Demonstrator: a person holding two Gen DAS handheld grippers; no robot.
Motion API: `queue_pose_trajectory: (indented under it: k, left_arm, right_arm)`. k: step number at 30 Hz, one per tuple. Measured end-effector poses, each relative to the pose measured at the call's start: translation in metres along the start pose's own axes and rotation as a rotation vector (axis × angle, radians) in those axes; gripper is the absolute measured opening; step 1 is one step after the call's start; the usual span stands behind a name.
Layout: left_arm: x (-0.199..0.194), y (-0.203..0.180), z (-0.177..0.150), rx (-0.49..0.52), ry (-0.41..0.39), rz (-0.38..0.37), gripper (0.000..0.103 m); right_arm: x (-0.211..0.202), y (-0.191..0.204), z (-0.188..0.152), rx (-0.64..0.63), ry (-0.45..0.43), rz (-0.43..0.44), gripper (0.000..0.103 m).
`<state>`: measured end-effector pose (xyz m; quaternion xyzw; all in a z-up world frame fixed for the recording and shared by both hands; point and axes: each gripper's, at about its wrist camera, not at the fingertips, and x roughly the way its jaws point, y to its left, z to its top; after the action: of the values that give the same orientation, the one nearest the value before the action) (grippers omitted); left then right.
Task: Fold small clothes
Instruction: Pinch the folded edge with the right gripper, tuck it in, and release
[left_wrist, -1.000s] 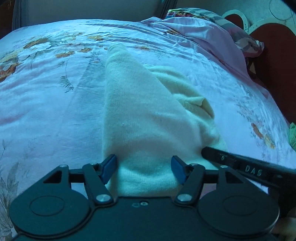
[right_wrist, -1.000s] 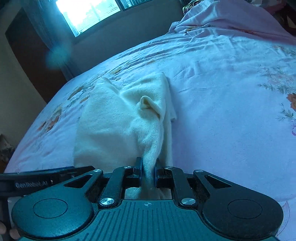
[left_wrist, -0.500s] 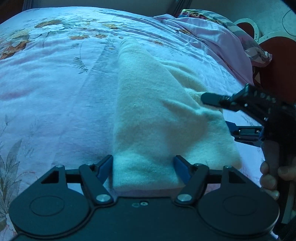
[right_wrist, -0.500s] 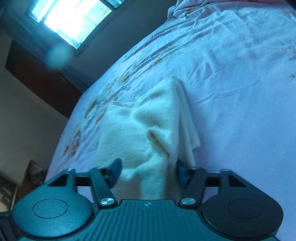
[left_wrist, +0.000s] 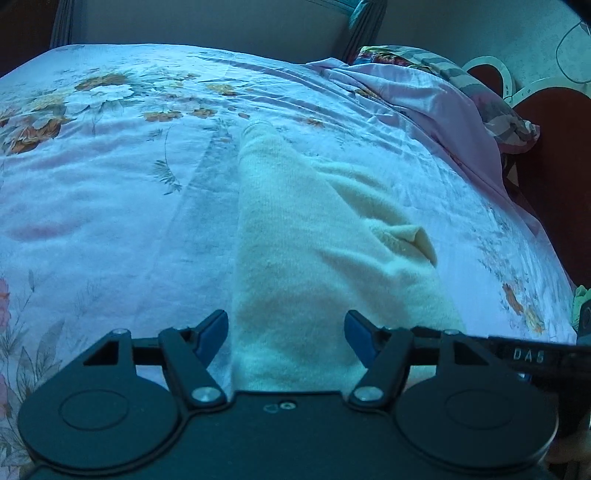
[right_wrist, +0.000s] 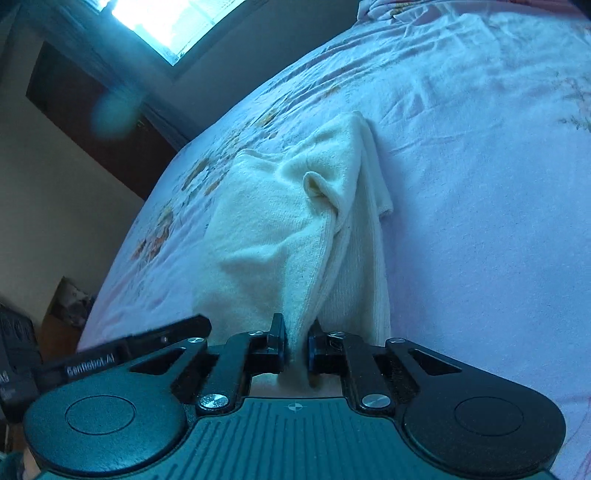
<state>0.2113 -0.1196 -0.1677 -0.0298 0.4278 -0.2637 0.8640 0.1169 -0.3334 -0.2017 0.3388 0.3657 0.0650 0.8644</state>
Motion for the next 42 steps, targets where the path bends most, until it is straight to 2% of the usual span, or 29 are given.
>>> queue_pose_trajectory:
  k: [3,4,6,7,8,10,15,16,17,19,23,25,28,29,30,31,33,36,42]
  left_arm:
    - [0.019,-0.004,-0.002,0.011,0.054,0.021,0.066]
    - [0.025,-0.003,-0.006,0.007,0.074,0.025,0.068]
    - [0.025,-0.001,-0.012,-0.004,0.061,0.020,0.070]
    - [0.025,-0.001,-0.013,-0.002,0.061,0.021,0.070]
    - [0.024,-0.001,-0.013,0.001,0.061,0.022,0.070]
    - [0.024,-0.001,-0.012,0.000,0.064,0.020,0.070]
    - [0.024,-0.002,-0.015,0.003,0.059,0.019,0.070]
    - [0.024,-0.002,-0.015,0.002,0.058,0.018,0.070]
    - [0.024,-0.001,-0.015,0.000,0.058,0.016,0.071]
    - [0.025,-0.001,-0.015,0.000,0.056,0.013,0.071]
    - [0.025,-0.001,-0.016,0.004,0.053,0.010,0.072]
    - [0.025,-0.001,-0.016,0.005,0.050,0.006,0.073]
    - [0.025,-0.003,-0.018,0.009,0.046,0.000,0.077]
    - [0.026,-0.005,-0.019,0.015,0.048,0.006,0.078]
    - [0.027,-0.006,-0.020,0.022,0.049,0.012,0.079]
    - [0.027,-0.007,-0.020,0.029,0.048,0.014,0.079]
    - [0.025,-0.007,-0.019,0.025,0.054,0.005,0.078]
    - [0.018,-0.003,-0.016,0.009,0.053,-0.009,0.072]
    - [0.003,-0.002,0.000,-0.003,-0.013,-0.018,0.071]
  right_arm:
    - [-0.001,-0.006,-0.011,0.000,0.024,-0.040,0.010]
    - [-0.004,-0.008,-0.010,0.013,0.013,-0.028,0.010]
    - [-0.009,-0.011,0.000,0.053,-0.012,0.038,0.013]
    - [-0.009,-0.012,0.005,0.069,-0.021,0.050,0.025]
    - [-0.007,-0.012,0.012,0.081,-0.031,0.059,0.050]
    - [0.001,-0.014,0.028,0.108,-0.044,0.067,0.069]
    - [0.025,-0.025,0.054,0.192,-0.077,0.076,0.068]
    - [0.030,-0.027,0.058,0.210,-0.082,0.078,0.060]
    - [0.034,-0.028,0.061,0.215,-0.089,0.074,0.043]
    - [0.044,-0.031,0.069,0.218,-0.097,0.044,0.023]
    - [0.062,-0.028,0.080,0.176,-0.082,0.036,0.022]
    - [0.057,-0.012,0.083,0.059,-0.124,-0.019,0.013]
    - [0.037,0.012,0.073,-0.114,-0.257,-0.133,0.012]
    - [0.043,0.014,0.069,-0.167,-0.238,-0.202,0.012]
    - [0.055,0.006,0.067,-0.162,-0.175,-0.243,0.012]
    - [0.060,-0.004,0.066,-0.127,-0.143,-0.229,0.013]
    - [0.054,-0.010,0.067,-0.103,-0.169,-0.195,0.013]
    - [0.044,-0.004,0.072,-0.125,-0.197,-0.190,0.021]
    - [0.048,-0.007,0.084,-0.054,-0.177,-0.167,0.022]
